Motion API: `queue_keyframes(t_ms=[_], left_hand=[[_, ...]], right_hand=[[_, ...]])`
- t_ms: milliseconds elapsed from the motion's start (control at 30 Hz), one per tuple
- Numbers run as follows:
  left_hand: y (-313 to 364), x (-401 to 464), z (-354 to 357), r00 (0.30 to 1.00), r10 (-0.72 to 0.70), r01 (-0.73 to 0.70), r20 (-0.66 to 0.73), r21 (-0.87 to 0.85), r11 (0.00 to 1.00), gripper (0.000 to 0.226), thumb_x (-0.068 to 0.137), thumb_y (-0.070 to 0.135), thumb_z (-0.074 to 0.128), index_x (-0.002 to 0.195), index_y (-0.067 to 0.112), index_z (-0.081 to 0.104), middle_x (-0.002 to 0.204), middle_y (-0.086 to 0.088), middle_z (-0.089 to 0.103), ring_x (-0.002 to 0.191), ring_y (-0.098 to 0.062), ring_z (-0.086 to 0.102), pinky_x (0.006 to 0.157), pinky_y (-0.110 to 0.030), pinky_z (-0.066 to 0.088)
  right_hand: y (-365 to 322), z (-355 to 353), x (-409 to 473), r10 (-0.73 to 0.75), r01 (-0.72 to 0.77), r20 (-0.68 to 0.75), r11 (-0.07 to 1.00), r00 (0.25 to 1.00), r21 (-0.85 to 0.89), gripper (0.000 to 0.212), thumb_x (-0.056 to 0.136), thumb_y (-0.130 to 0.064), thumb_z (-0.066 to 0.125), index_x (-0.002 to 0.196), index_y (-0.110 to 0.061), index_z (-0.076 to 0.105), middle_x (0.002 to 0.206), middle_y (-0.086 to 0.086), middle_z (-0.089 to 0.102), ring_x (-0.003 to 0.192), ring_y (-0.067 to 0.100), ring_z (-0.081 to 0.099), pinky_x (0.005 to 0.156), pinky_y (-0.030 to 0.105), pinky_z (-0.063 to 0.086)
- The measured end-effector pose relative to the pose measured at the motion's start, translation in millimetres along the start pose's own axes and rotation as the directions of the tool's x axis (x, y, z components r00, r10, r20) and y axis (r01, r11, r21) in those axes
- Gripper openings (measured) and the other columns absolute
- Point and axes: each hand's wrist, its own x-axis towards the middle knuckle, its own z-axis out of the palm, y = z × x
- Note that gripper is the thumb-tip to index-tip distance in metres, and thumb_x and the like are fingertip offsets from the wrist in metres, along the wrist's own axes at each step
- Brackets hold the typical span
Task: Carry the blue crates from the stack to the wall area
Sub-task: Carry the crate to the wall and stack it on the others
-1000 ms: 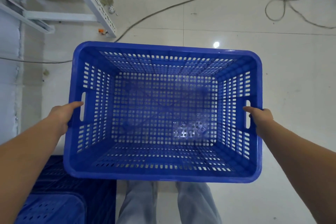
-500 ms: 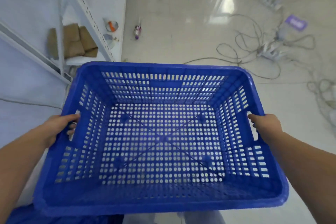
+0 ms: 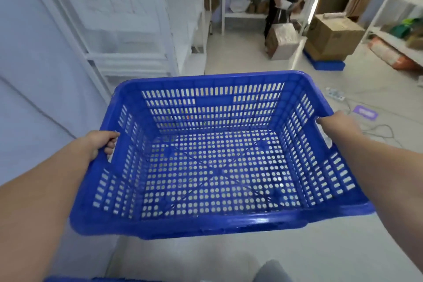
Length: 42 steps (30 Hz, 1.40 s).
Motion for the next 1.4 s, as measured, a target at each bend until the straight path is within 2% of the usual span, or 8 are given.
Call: queue_keyframes(t_ms=[133,267,433,600,833,1000,1200,1400], left_hand=[[18.7,-45.6,-40.2,0.996,0.018,-0.025,-0.085,-0.074,0.997,0.043,0.103,0.018,0.037,0.061,0.014,0.029,0.024,0.006,0.027,0.016,-0.005,0.022,0.027,-0.011,0.019],[15.5,-87.1,-73.7,0.982,-0.005,-0.022,-0.188,-0.138,0.990,0.043,0.102,0.020,0.039,0.060,0.012,0.031,0.025,0.004,0.028,0.016,-0.006,0.022,0.028,-0.010,0.020],[-14.3,-147.4,-106.7,0.947,-0.091,0.027,-0.307,-0.208,0.978,0.045,0.103,0.022,0.038,0.059,0.013,0.029,0.027,0.004,0.029,0.018,-0.008,0.023,0.033,-0.010,0.024],[-68.8,-226.0,-116.7,0.875,-0.195,0.042,-0.444,-0.332,0.942,0.045,0.103,0.021,0.038,0.059,0.013,0.029,0.027,0.004,0.028,0.018,-0.008,0.023,0.032,-0.008,0.024],[-176.5,-344.3,-121.8,0.672,-0.366,0.007,-0.644,-0.488,0.873,0.039,0.100,0.013,0.045,0.063,0.010,0.035,0.042,-0.004,0.030,0.017,-0.007,0.023,0.028,-0.010,0.021],[-255.8,-425.3,-134.7,0.589,-0.509,0.042,-0.628,-0.606,0.794,0.038,0.100,0.019,0.045,0.063,0.010,0.036,0.028,0.001,0.028,0.018,-0.009,0.022,0.030,-0.009,0.020],[-351.9,-504.9,-151.2,0.502,-0.617,0.029,-0.606,-0.701,0.713,0.039,0.099,0.020,0.046,0.063,0.011,0.035,0.028,0.002,0.027,0.018,-0.010,0.022,0.032,-0.010,0.022],[-433.4,-559.1,-162.7,0.448,-0.685,0.029,-0.575,-0.756,0.654,0.041,0.100,0.021,0.044,0.061,0.012,0.033,0.028,0.002,0.027,0.019,-0.009,0.022,0.035,-0.016,0.020]], right_hand=[[-48.8,-15.6,0.0,-0.080,0.082,0.035,0.996,0.996,-0.046,0.031,0.084,-0.033,0.063,0.093,-0.004,0.056,0.089,0.017,0.059,0.061,0.028,0.052,0.058,0.030,0.039],[-94.2,-6.6,11.2,-0.204,0.206,0.088,0.978,0.975,-0.016,0.034,0.080,-0.028,0.065,0.096,0.002,0.063,0.092,0.022,0.065,0.078,0.036,0.060,0.066,0.034,0.045],[-146.0,18.7,6.4,-0.381,0.396,0.218,0.918,0.899,-0.027,0.030,0.081,-0.029,0.066,0.092,-0.001,0.061,0.088,0.020,0.066,0.071,0.032,0.057,0.062,0.030,0.041],[-191.0,51.7,-19.9,-0.508,0.545,0.389,0.838,0.768,0.017,0.029,0.084,-0.025,0.064,0.092,0.003,0.063,0.086,0.020,0.065,0.059,0.027,0.053,0.051,0.028,0.037],[-242.9,98.8,-115.0,-0.663,0.750,0.523,0.658,0.536,0.066,0.028,0.080,-0.025,0.064,0.086,0.002,0.063,0.087,0.021,0.067,0.069,0.033,0.059,0.063,0.032,0.046],[-258.2,130.8,-207.1,-0.698,0.850,0.618,0.520,0.362,0.090,0.027,0.082,-0.024,0.059,0.092,0.002,0.063,0.089,0.020,0.065,0.078,0.034,0.062,0.063,0.030,0.044],[-249.4,162.8,-323.9,-0.719,0.894,0.649,0.428,0.250,0.130,0.030,0.080,-0.029,0.060,0.089,0.000,0.065,0.082,0.014,0.065,0.063,0.026,0.057,0.052,0.026,0.041],[-220.7,184.7,-422.2,-0.724,0.905,0.670,0.382,0.166,0.189,0.028,0.080,-0.027,0.061,0.092,-0.002,0.062,0.089,0.016,0.066,0.072,0.031,0.060,0.064,0.030,0.045]])
